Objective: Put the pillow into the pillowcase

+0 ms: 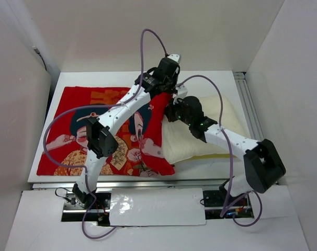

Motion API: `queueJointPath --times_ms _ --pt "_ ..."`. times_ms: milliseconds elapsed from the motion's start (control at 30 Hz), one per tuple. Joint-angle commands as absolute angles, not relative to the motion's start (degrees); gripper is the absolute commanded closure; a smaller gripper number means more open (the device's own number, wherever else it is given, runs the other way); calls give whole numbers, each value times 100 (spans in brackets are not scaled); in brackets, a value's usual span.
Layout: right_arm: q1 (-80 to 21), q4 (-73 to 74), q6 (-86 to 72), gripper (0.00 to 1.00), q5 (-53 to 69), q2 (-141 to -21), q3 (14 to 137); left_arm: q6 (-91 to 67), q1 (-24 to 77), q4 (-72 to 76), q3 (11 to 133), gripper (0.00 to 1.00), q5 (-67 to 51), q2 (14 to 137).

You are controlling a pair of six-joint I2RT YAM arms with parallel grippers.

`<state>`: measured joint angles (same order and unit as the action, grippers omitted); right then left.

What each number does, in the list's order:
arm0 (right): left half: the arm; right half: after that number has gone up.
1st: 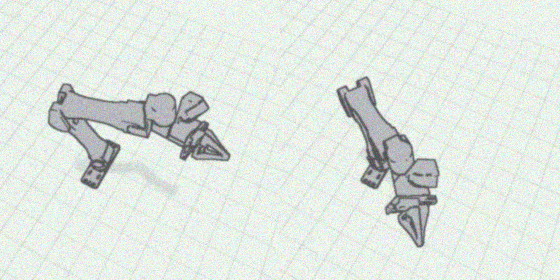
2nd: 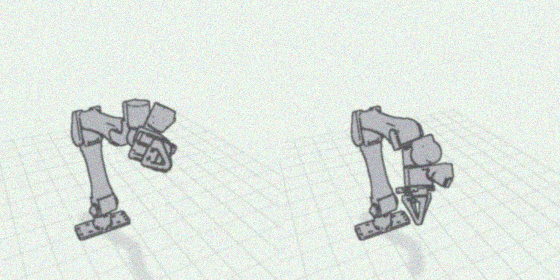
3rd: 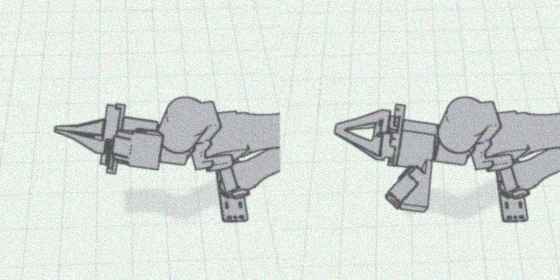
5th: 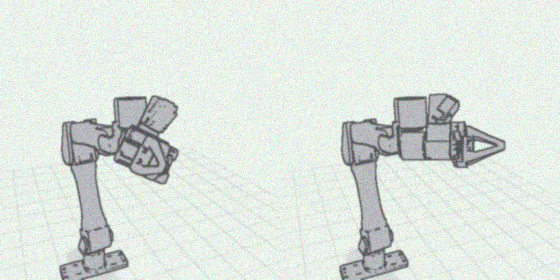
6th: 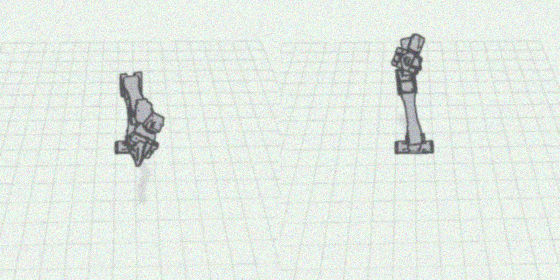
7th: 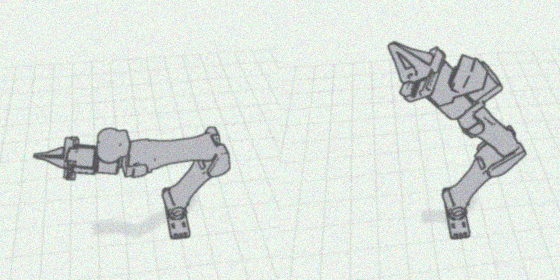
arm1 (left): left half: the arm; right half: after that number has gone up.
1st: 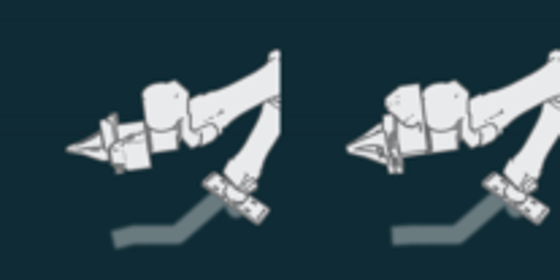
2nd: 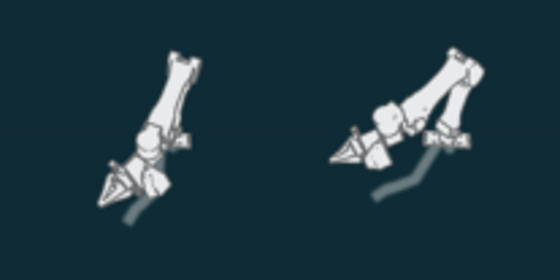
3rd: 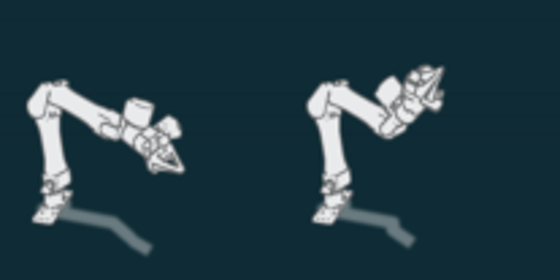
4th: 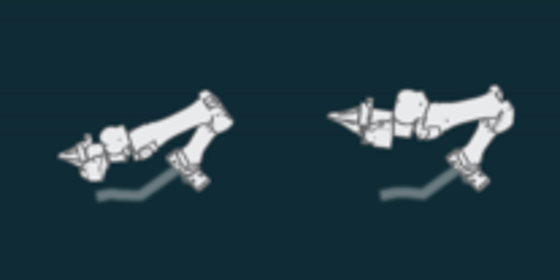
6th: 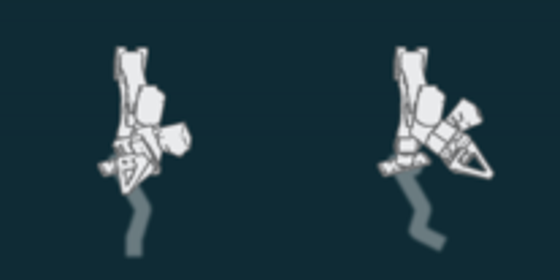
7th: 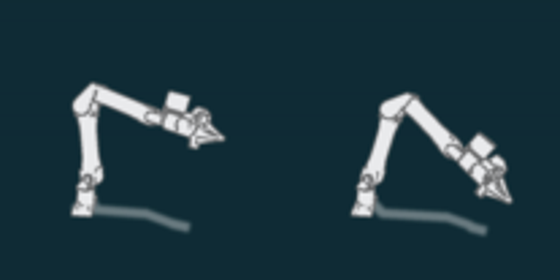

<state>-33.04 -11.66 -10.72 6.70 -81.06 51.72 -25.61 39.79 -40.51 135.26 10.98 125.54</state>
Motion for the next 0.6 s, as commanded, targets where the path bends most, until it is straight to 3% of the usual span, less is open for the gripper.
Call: queueJointPath --times_ms 0,133,200,233,267,333,400,500,567 --pt "-3463 -2610 -1318 100 467 -8734 5395 -2452 4297 -3367 13825 100 677 12446" --pt "-3463 -2672 -1380 100 237 -9360 5748 -2329 4377 -3305 13772 100 677 12445" --pt "-3515 -2619 -1433 86 55 -9133 5496 -2329 4325 -3305 13641 100 590 12445" --pt "-3516 -2619 -1433 77 -34 -8967 5363 -2407 4220 -3305 13580 100 519 12445" --pt "-3516 -2619 -1433 45 -157 -8582 5248 -2487 4158 -3305 13518 100 301 12506" --pt "-3516 -2103 -1494 21 -719 -8202 5115 -2566 4096 -3305 13369 98 115 12568" --pt "-3516 -1280 -1555 5 -1332 -7701 5054 -2566 4025 -3305 13194 98 62 12621" --pt "-3401 -372 -1364 2 -1608 -7218 5115 -2471 4025 -3305 13026 98 210 12674" --pt "-3401 665 -1362 0 -1907 -7032 5194 -2347 4096 -3305 13025 92 290 12727"
